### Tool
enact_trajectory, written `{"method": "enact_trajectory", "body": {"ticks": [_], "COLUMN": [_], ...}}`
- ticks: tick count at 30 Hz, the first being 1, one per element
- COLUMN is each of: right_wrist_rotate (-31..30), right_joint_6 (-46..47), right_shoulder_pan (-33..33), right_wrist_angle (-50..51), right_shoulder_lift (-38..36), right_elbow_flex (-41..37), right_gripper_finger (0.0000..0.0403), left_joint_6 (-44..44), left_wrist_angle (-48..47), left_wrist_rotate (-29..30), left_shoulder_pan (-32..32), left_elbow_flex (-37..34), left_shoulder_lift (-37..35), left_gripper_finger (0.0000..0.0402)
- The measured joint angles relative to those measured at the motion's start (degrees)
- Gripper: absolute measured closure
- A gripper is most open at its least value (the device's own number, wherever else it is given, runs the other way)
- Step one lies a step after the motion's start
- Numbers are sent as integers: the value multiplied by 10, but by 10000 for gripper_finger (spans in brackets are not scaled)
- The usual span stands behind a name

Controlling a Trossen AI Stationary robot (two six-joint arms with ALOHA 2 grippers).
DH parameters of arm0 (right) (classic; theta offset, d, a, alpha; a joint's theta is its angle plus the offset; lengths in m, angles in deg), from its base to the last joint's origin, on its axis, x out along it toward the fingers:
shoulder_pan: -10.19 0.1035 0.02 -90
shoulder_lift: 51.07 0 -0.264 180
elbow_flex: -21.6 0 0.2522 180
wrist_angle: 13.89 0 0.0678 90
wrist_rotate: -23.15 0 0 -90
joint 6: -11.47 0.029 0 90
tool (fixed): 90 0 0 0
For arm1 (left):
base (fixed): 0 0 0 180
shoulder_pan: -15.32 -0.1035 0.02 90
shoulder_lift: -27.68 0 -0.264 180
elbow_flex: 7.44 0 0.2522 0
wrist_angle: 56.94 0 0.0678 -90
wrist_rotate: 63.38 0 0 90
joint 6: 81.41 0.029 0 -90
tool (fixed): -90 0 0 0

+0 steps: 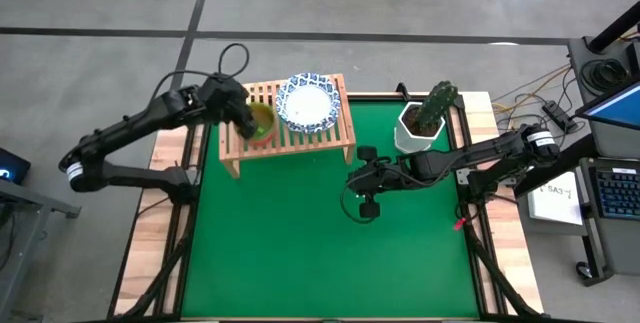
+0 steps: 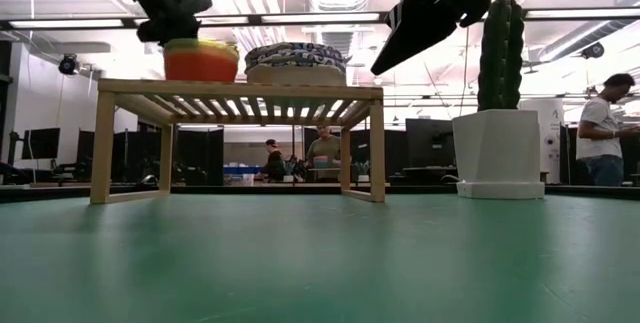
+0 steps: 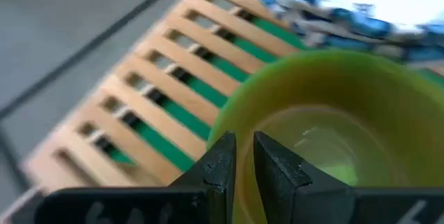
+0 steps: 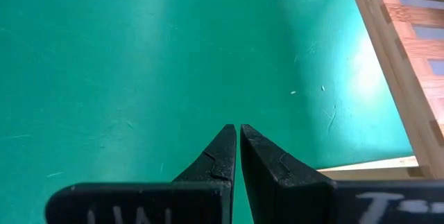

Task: Place and stack bowls onto a shelf
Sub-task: Stack the green bowl on top of the purple bowl on the shelf, then return to Home Position

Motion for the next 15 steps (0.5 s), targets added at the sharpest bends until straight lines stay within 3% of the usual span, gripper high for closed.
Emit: {"method": "enact_trajectory", "body": {"ticks": [5,9,12,15], "right_wrist_rotate": [-2,-2,-2,20], "right_joint_6": [-1,0,5,-10], "right_shoulder_pan": [-2,-6,-7,-7], "right_wrist_angle": [0,0,0,0], "right_shoulder_lift": [0,0,0,0], "right_elbow_flex": [0,0,0,-1], "right_gripper_finger": [390,390,390,390], "left_joint_6": [22,40,44,49], "left_wrist_angle": [-14,-20,-34,-42], "left_wrist_rotate": [95,128,115,21], "left_shoulder_pan": [0,-1,4,22], "left_elbow_flex": [39,72,100,112], "left_shoulder_lift": [24,41,48,38], "left_gripper_finger": [367,367,367,367]}}
